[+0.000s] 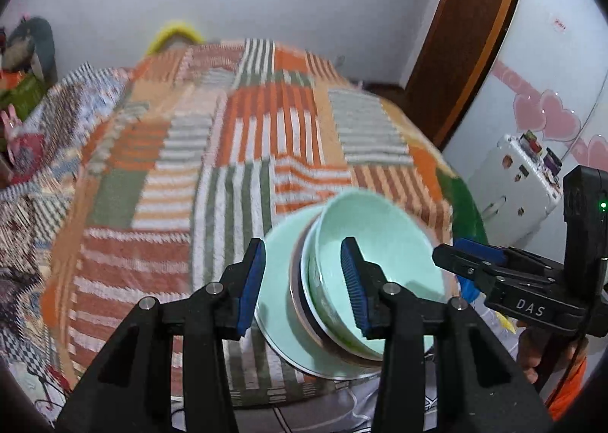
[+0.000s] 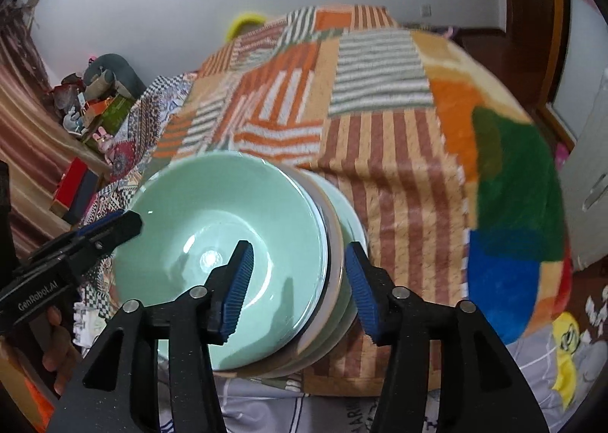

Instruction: Organize plates and bowls

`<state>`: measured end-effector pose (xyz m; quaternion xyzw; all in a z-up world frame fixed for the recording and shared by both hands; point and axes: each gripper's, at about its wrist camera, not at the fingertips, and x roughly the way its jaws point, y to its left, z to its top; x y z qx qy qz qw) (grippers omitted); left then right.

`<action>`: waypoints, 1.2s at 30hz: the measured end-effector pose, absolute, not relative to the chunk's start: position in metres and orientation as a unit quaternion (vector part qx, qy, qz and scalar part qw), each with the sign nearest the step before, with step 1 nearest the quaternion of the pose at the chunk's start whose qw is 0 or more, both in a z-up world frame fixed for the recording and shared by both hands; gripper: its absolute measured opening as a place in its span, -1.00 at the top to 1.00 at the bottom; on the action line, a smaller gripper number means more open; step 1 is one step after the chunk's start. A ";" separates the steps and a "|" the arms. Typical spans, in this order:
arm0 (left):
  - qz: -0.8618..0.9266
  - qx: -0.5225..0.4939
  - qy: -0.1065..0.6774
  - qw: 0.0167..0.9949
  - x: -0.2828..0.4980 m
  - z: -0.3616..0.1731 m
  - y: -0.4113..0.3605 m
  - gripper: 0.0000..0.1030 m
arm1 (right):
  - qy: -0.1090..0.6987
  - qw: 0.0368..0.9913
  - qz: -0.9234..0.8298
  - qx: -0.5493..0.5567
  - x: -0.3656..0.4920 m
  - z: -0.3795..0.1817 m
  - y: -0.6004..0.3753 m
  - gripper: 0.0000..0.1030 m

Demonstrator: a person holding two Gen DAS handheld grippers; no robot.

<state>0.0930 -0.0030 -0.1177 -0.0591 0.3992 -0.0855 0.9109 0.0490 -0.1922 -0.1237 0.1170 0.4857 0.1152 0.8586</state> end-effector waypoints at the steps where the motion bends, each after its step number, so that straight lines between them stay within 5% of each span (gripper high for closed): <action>1: -0.083 -0.055 0.381 0.919 0.086 -0.107 -0.003 0.20 | 0.476 0.864 0.118 0.115 0.046 -0.116 -0.193 0.05; 16: -0.083 -0.047 0.210 0.973 0.013 -0.009 -0.002 -0.19 | 0.320 0.932 0.141 0.092 0.001 -0.016 -0.189 -0.17; 19: -0.081 -0.050 0.187 0.978 0.000 0.001 -0.002 -0.52 | 0.288 0.943 0.141 0.089 -0.011 -0.004 -0.188 -0.41; 23: -0.081 -0.055 0.165 0.981 -0.014 0.008 -0.001 -0.83 | 0.257 0.953 0.141 0.079 -0.022 0.009 -0.184 -0.45; 25: -0.079 -0.055 0.156 0.983 -0.021 0.011 -0.001 -0.90 | 0.244 0.957 0.140 0.077 -0.027 0.013 -0.183 -0.65; 36: -0.072 -0.043 0.147 0.986 -0.035 0.013 -0.004 -0.98 | 0.207 0.966 0.133 0.076 -0.038 0.019 -0.180 -0.95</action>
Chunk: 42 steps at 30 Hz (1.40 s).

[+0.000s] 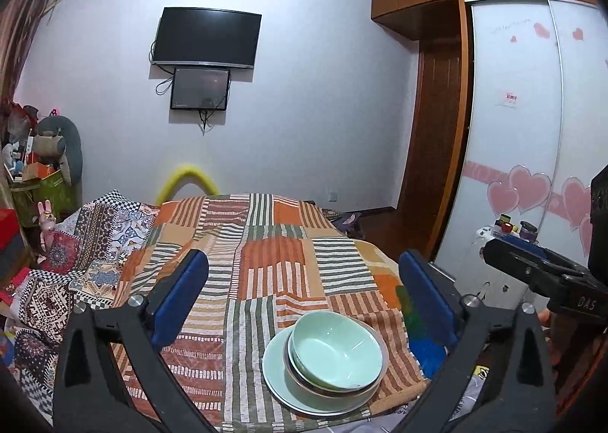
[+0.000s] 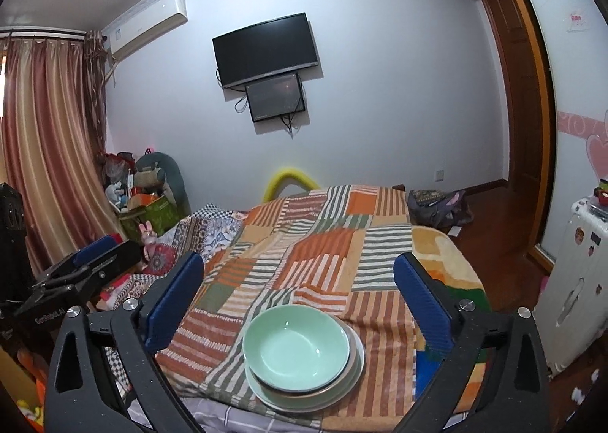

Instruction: Organize plates and bowls

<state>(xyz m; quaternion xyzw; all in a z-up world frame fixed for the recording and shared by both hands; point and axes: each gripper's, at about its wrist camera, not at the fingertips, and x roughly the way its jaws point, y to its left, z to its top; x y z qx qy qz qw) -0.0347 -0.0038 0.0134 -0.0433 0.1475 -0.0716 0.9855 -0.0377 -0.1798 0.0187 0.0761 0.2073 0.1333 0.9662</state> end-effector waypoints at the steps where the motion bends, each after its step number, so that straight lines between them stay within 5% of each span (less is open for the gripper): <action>1: -0.072 -0.043 0.148 0.985 -0.034 0.013 -0.004 -0.98 | 0.207 0.966 0.133 0.073 -0.037 0.019 -0.178 -0.95; 42: -0.076 -0.036 0.151 0.985 -0.033 0.010 -0.002 -1.00 | 0.209 0.965 0.138 0.076 -0.041 0.018 -0.178 -0.99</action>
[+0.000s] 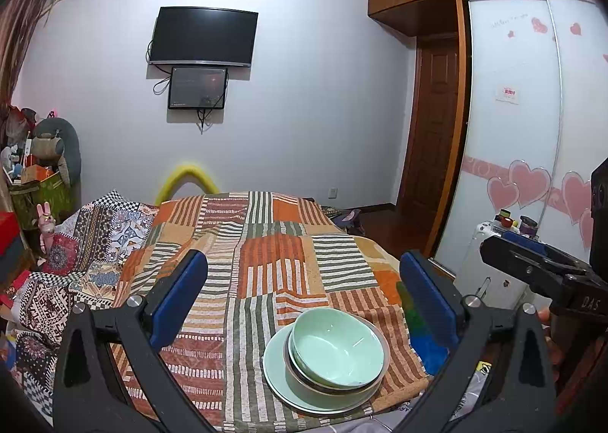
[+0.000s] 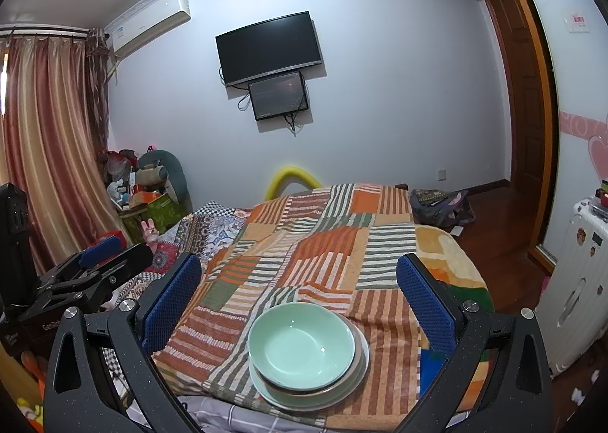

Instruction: Organize plates and bowls

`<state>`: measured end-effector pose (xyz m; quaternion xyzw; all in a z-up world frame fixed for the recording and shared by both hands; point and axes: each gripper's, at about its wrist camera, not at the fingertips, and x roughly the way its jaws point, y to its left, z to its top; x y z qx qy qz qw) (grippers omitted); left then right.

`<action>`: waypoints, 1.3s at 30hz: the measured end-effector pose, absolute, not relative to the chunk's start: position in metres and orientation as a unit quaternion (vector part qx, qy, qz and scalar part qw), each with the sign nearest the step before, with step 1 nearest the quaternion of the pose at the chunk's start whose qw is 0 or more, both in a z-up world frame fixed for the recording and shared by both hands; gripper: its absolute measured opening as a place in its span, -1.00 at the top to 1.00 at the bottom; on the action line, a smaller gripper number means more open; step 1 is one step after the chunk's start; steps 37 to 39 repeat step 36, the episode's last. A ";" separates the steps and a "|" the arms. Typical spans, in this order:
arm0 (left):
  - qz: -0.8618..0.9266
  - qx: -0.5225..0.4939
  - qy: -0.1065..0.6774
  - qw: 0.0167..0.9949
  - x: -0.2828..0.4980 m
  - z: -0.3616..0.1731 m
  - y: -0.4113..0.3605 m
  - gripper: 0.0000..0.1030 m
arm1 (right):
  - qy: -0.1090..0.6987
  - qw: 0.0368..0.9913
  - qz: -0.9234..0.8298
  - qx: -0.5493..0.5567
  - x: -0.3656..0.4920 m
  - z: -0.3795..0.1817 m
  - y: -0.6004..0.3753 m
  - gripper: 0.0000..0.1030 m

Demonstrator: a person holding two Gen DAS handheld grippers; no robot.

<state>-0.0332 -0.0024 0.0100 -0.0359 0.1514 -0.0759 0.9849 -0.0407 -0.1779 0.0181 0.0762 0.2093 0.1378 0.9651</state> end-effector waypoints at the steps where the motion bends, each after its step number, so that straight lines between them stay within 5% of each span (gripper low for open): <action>1: -0.076 -0.035 0.151 0.985 -0.034 0.010 -0.004 -1.00 | 0.209 0.965 0.138 0.076 -0.041 0.019 -0.178 -0.99; 39: -0.078 -0.045 0.150 0.985 -0.030 0.009 -0.003 -1.00 | 0.214 0.964 0.143 0.074 -0.037 0.017 -0.177 -0.99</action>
